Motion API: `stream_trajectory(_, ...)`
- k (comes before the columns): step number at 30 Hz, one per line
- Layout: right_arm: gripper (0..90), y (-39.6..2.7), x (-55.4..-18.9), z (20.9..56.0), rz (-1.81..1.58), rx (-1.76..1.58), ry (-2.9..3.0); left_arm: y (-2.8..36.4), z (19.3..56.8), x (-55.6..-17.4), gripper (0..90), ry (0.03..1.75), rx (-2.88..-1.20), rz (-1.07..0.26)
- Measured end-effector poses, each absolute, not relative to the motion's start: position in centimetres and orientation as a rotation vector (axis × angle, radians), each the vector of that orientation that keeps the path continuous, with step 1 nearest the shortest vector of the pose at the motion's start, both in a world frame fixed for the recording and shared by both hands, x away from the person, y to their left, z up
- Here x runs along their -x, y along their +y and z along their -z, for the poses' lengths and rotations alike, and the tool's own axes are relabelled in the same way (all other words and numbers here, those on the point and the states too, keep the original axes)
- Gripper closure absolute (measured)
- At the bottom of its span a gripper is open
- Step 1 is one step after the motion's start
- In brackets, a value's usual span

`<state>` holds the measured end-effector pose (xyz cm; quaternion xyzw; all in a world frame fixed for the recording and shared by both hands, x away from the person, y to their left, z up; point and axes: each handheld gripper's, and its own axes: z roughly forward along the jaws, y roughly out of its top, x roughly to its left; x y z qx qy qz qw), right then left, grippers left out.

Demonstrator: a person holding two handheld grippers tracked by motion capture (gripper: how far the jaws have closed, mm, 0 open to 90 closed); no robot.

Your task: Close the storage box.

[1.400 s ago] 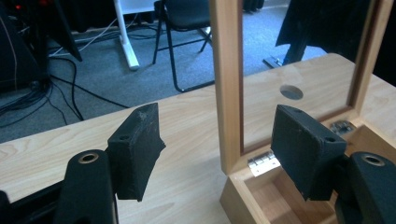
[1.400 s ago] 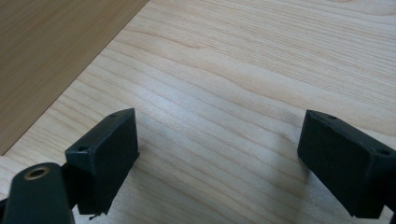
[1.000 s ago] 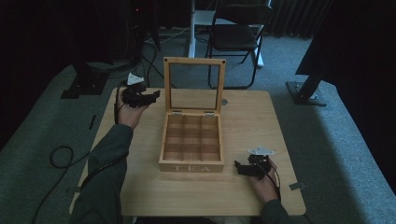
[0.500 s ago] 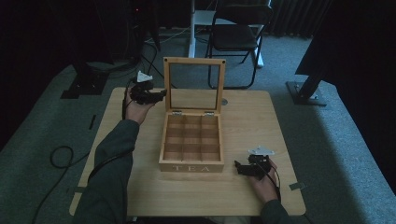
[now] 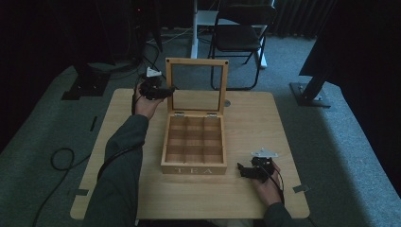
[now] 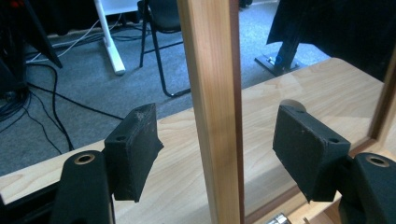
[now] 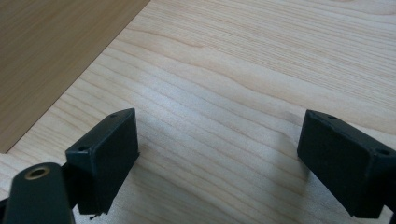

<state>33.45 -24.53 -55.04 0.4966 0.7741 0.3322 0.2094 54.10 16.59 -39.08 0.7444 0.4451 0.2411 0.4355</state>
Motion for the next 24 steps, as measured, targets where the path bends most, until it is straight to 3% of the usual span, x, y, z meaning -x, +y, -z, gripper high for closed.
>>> stream_trajectory(20,12.1,-24.5,-33.4,55.0,-0.924,-1.381,2.154,15.1,38.8,-56.4,33.3,1.094,-1.849,-0.534)
stream_trajectory(24,12.1,-24.5,-33.4,55.0,-0.924,-1.380,2.153,14.8,38.8,-56.1,36.9,1.075,-1.849,-0.520)
